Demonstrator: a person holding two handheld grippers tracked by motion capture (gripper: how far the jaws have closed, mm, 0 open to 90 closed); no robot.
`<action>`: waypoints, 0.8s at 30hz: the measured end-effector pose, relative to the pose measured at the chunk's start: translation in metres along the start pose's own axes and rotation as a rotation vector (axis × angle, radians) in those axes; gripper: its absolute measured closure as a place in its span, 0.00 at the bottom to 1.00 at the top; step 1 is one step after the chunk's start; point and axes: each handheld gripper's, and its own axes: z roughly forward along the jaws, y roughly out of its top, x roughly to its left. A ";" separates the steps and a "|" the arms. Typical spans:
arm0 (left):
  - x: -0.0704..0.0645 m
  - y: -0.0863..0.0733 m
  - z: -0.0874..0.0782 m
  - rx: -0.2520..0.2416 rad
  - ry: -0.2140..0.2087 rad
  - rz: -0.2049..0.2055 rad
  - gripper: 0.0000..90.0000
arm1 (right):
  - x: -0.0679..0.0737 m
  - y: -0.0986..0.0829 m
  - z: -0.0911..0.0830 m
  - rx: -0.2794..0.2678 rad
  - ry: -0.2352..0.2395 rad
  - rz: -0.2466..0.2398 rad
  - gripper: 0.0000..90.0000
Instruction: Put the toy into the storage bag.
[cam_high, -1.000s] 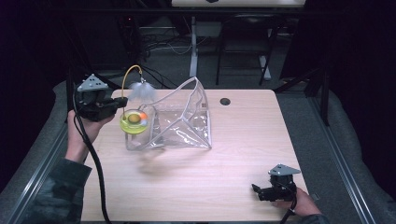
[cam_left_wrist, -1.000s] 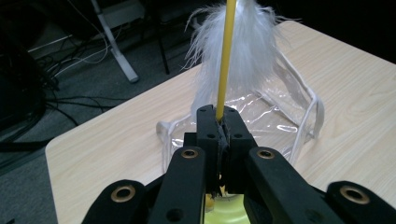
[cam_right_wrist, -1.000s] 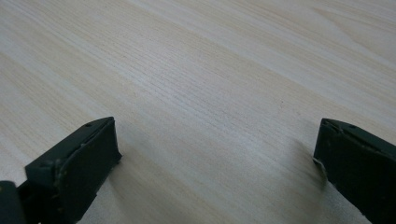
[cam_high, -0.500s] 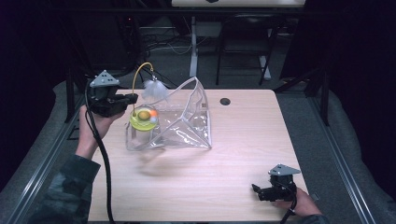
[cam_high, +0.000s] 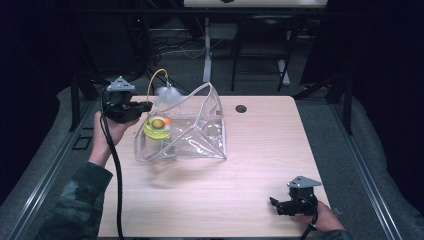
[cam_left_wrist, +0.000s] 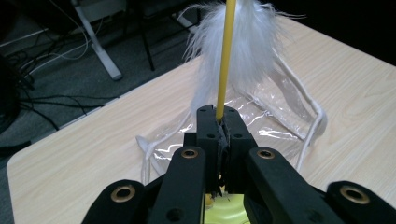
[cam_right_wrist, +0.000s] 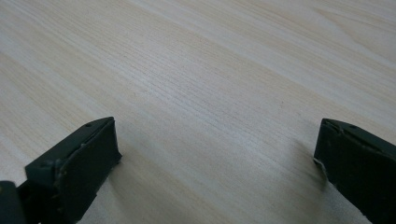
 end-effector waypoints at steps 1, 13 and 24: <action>0.000 -0.001 0.001 0.003 0.000 -0.001 0.98 | 0.000 0.000 0.000 -0.001 0.000 0.000 0.00; -0.001 -0.005 0.016 0.017 -0.009 -0.002 0.98 | 0.000 0.000 0.000 0.001 -0.001 -0.003 0.00; -0.003 -0.009 0.032 0.045 -0.034 0.000 0.98 | 0.000 0.000 0.000 -0.005 0.009 0.002 0.00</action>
